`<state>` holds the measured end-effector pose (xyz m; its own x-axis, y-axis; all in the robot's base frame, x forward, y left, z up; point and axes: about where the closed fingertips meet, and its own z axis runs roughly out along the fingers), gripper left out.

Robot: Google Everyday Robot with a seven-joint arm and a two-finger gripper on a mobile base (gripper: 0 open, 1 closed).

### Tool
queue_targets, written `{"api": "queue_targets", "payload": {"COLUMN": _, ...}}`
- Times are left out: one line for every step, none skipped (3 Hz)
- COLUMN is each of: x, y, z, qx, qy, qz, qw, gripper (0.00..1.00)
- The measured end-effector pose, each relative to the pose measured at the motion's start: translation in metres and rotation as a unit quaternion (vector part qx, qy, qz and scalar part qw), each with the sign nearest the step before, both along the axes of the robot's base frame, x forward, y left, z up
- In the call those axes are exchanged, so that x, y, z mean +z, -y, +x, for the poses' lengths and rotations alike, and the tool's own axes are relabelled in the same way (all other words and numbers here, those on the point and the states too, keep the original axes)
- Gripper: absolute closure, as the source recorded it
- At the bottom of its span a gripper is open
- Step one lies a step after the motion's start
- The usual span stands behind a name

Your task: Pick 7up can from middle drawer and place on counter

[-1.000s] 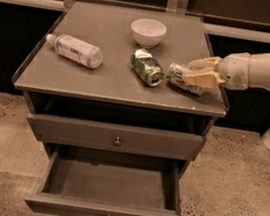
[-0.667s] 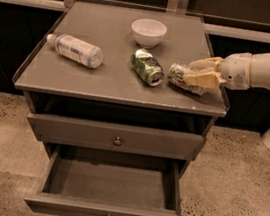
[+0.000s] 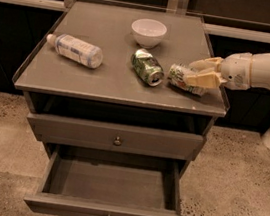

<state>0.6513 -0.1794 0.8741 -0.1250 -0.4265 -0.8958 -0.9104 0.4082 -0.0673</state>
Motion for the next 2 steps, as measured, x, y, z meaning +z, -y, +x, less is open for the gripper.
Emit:
{"api": "queue_targets", "payload": {"x": 0.0000, "y": 0.0000, "z": 0.0000, "qx": 0.000, "qy": 0.000, "qz": 0.000, "qw": 1.0000, "gripper": 0.10}}
{"api": "queue_targets", "payload": {"x": 0.0000, "y": -0.0001, "z": 0.0000, "qx": 0.000, "qy": 0.000, "qz": 0.000, "qw": 1.0000, "gripper": 0.00}}
